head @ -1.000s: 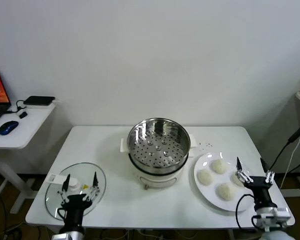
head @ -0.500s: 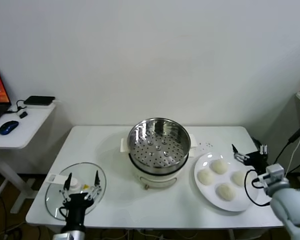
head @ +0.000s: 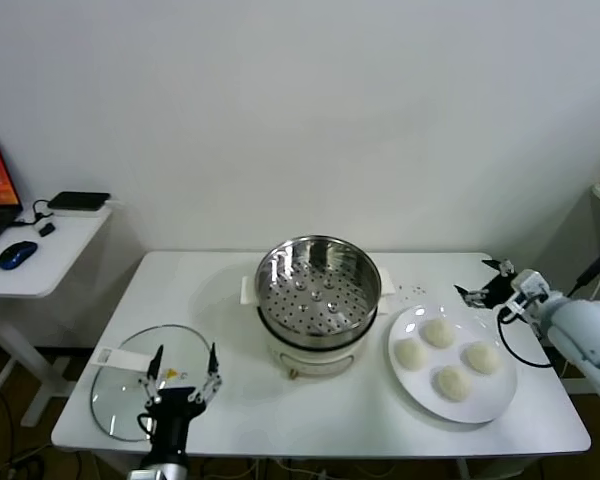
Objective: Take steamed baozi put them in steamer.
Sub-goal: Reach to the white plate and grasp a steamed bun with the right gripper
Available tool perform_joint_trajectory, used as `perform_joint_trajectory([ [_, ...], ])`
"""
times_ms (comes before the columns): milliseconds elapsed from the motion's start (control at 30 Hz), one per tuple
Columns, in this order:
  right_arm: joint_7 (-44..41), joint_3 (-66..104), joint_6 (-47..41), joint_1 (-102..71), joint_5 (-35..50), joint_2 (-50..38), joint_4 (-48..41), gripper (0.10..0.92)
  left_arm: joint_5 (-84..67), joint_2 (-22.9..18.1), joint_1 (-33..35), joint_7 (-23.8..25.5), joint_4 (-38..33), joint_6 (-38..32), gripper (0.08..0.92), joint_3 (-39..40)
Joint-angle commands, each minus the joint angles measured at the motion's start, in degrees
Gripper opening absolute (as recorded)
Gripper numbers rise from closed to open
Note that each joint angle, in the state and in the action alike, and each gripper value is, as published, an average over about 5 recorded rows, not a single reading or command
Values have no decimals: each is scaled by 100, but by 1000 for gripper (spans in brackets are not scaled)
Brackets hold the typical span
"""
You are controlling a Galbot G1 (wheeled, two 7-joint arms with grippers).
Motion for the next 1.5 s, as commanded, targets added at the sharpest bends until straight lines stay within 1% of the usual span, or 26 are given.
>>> perform_joint_trajectory([
  [33,-1212,-2479,-187,2314,-147,-649,-472,823,131,-280,0,-5,27,-34,823,193],
  [133,-1607,-3665,86,3465,-333,-548,-732,823,126,-280,-14,-4,49,-45,823,188],
  [367,-2314,-6677,623,5962,-220,62,-1192,823,109,-280,-17,-1,97,-84,823,175],
  [500,-2663,-7905,1015,6861,-218,457,-1559,823,105,-272,4,3,98,-108,823,175],
  [667,-3103,-8829,1496,7487,-242,840,-2001,823,115,-272,28,7,79,-140,823,214],
  [867,-3460,-9141,1734,7480,-55,1275,-2387,823,115,-274,35,7,95,-176,823,208],
  [1233,-3482,-8378,1747,6238,16,2009,-3424,823,33,-236,56,-11,134,-168,823,4],
  [1500,-3447,-8150,1707,5800,10,2210,-3612,823,-46,-221,34,-23,165,-112,823,-97],
])
